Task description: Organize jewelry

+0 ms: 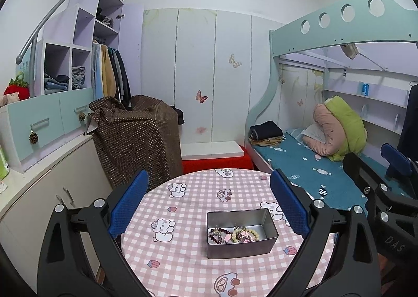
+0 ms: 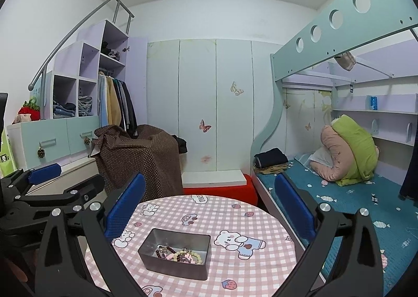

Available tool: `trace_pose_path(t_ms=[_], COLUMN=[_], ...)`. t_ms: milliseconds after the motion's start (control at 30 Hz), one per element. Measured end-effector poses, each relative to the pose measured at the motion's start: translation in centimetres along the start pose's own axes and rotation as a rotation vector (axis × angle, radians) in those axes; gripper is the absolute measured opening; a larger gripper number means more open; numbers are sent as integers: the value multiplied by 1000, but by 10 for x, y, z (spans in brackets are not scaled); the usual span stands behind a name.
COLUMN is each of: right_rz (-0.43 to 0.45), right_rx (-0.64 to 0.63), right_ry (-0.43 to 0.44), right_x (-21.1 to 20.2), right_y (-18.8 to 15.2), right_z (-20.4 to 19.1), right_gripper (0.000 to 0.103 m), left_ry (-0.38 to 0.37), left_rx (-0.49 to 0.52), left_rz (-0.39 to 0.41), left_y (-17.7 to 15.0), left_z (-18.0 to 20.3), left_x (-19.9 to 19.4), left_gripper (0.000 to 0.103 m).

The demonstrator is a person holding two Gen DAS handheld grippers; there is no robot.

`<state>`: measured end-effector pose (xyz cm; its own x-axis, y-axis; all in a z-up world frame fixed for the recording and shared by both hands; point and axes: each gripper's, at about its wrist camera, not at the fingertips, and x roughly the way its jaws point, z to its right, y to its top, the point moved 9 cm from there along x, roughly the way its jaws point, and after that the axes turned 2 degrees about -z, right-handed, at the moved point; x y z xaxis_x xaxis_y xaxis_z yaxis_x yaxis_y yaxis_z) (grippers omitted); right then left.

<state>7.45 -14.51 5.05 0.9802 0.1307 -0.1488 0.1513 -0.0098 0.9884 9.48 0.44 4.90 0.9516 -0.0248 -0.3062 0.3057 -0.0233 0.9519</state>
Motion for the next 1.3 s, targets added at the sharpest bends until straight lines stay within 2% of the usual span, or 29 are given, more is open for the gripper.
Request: trace_pose_path(t_ms=[1300], right_rz=[-19], right_rx=[-4], right_ry=[11], right_x=[9], right_y=[-1], right_z=[4], right_gripper=[96], left_ry=[-5], left_rx=[18], left_rz=[-23], left_y=[1], left_z=[-4], left_x=[3], left_gripper=[94])
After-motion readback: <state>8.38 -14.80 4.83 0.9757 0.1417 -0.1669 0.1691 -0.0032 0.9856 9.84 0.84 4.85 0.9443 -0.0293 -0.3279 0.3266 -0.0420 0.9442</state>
